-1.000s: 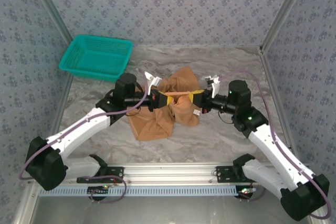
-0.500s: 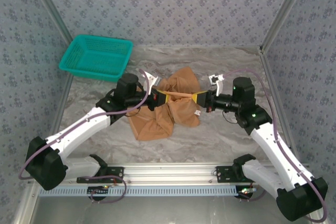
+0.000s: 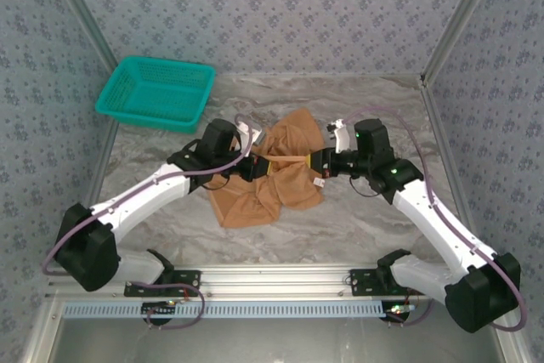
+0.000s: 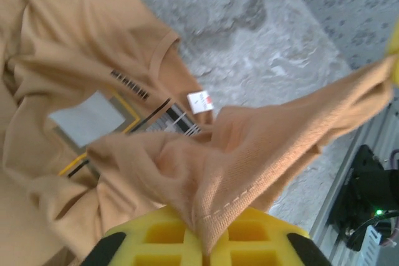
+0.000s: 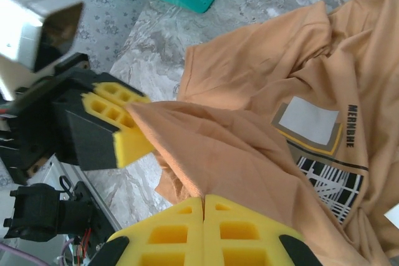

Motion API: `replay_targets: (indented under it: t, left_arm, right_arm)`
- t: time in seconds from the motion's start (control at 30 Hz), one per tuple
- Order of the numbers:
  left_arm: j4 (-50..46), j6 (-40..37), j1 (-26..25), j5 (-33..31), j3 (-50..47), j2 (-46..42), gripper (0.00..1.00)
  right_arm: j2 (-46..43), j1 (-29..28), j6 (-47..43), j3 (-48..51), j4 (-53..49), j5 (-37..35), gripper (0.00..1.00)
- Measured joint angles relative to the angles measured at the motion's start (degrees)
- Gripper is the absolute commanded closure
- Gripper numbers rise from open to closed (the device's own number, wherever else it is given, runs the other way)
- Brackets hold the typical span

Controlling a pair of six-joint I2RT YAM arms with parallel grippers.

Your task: Fold the inside-out t-shirt

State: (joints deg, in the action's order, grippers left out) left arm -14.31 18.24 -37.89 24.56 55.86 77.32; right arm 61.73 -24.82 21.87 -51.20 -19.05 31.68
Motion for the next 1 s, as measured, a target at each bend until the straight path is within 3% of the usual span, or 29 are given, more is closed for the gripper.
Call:
replay_targets:
  t: [0.33, 0.53, 0.8, 1.0]
  left_arm:
    - [-1.0, -0.9, 0.4, -3.5, -2.4, -4.3, 0.35]
    - [3.0, -8.0, -5.5, -9.9, -3.5, -8.7, 0.11]
    - [10.1, -23.6, -9.5, -17.0, -3.5, -6.2, 0.04]
    - [11.5, -32.6, -11.4, -15.3, -0.5, -0.8, 0.08]
  right_arm:
    - [3.0, -1.2, 1.3, 0.0, 1.7, 0.0, 1.00]
    - [3.0, -1.2, 1.6, -0.4, 1.0, 0.4, 1.00]
    - [1.8, 1.6, 3.3, -1.2, 0.8, 5.2, 1.00]
    - [1.6, 2.6, 5.0, -1.2, 1.3, 8.4, 1.00]
